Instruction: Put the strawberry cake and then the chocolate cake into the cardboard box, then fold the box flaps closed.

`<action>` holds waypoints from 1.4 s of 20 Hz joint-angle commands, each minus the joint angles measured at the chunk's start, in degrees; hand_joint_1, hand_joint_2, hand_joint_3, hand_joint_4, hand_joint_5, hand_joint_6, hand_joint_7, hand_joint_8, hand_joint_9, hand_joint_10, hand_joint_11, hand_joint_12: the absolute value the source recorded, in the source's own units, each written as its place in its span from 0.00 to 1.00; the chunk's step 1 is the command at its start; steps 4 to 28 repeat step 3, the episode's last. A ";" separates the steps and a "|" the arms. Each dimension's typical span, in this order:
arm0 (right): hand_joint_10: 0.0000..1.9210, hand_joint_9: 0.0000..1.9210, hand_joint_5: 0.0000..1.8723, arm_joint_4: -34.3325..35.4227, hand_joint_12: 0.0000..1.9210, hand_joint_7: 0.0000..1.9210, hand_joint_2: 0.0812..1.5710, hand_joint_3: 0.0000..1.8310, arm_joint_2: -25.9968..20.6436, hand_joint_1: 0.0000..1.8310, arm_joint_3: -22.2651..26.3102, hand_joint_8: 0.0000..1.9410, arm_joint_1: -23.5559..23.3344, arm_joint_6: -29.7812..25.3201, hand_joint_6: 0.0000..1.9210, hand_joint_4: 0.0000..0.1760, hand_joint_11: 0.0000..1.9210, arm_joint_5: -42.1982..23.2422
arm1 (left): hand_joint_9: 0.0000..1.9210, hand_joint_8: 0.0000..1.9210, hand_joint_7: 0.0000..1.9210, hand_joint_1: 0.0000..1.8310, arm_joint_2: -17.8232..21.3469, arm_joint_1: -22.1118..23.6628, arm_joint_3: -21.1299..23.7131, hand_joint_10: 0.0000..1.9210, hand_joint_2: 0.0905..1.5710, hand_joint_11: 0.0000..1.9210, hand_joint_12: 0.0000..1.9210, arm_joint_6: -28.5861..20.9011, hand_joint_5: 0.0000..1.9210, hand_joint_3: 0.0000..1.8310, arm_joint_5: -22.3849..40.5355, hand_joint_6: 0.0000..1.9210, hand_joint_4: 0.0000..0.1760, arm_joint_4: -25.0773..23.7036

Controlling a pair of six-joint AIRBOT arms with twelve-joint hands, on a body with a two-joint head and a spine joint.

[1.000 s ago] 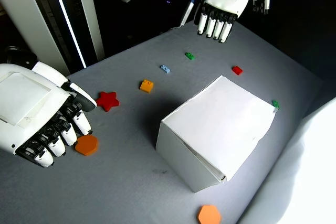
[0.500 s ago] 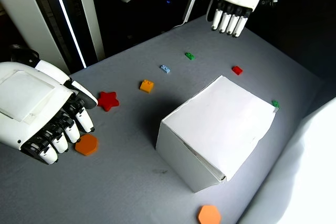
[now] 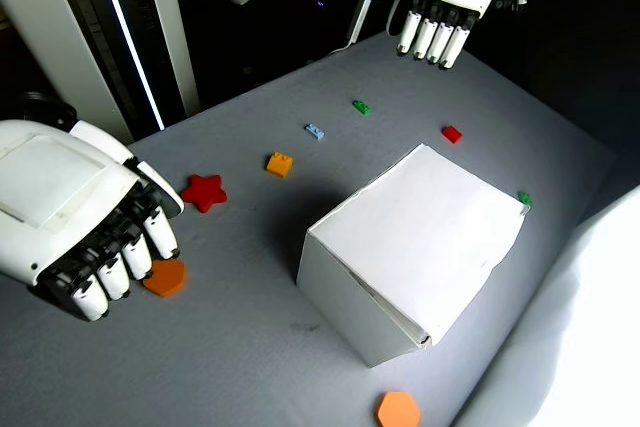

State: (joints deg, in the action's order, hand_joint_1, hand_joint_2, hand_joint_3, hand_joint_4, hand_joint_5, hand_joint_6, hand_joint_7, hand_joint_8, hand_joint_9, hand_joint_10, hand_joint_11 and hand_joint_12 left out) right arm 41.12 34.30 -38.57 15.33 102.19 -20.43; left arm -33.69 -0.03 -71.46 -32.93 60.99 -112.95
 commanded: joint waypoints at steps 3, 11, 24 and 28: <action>1.00 0.73 0.53 -5.70 1.00 0.70 0.91 0.00 -0.12 0.34 0.02 1.00 2.14 -3.33 0.92 0.00 0.77 -9.98 | 0.54 0.98 0.55 0.12 0.50 0.75 -0.39 1.00 0.97 0.49 1.00 -0.03 0.49 0.00 -0.56 0.92 0.00 4.21; 1.00 0.73 0.53 -5.70 1.00 0.70 0.91 0.00 -0.12 0.34 0.02 1.00 2.14 -3.33 0.92 0.00 0.77 -9.98 | 0.54 0.98 0.55 0.12 0.50 0.75 -0.39 1.00 0.97 0.49 1.00 -0.03 0.49 0.00 -0.56 0.92 0.00 4.21; 1.00 0.73 0.53 -5.70 1.00 0.70 0.91 0.00 -0.12 0.34 0.02 1.00 2.14 -3.33 0.92 0.00 0.77 -9.98 | 0.54 0.98 0.55 0.12 0.50 0.75 -0.39 1.00 0.97 0.49 1.00 -0.03 0.49 0.00 -0.56 0.92 0.00 4.21; 1.00 0.73 0.53 -5.70 1.00 0.70 0.91 0.00 -0.12 0.34 0.02 1.00 2.14 -3.33 0.92 0.00 0.77 -9.98 | 0.54 0.98 0.55 0.12 0.50 0.75 -0.39 1.00 0.97 0.49 1.00 -0.03 0.49 0.00 -0.56 0.92 0.00 4.21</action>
